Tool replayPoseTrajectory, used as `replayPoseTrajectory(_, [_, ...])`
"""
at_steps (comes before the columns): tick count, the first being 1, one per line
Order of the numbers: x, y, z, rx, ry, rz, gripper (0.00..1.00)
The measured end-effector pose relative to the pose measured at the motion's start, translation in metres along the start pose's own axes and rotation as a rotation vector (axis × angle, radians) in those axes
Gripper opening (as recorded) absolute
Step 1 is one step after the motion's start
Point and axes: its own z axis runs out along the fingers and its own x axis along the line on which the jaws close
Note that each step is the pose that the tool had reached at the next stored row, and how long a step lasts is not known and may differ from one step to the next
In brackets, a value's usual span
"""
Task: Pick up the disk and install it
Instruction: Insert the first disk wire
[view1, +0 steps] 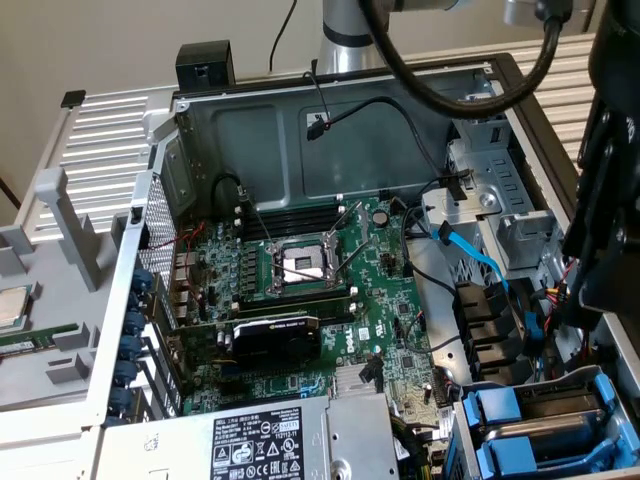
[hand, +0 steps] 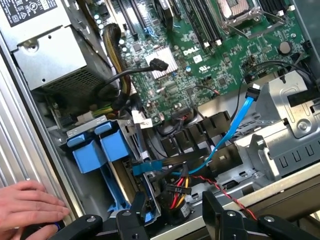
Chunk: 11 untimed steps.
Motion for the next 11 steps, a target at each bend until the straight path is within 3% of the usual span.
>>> replayPoseTrajectory(6, [0.0017,0.0072,0.0074,0.0076,-0.0036,0.015,0.57])
replayPoseTrajectory(11, [0.0018,0.0089,0.0110,0.0220,-0.0103,0.037,0.57])
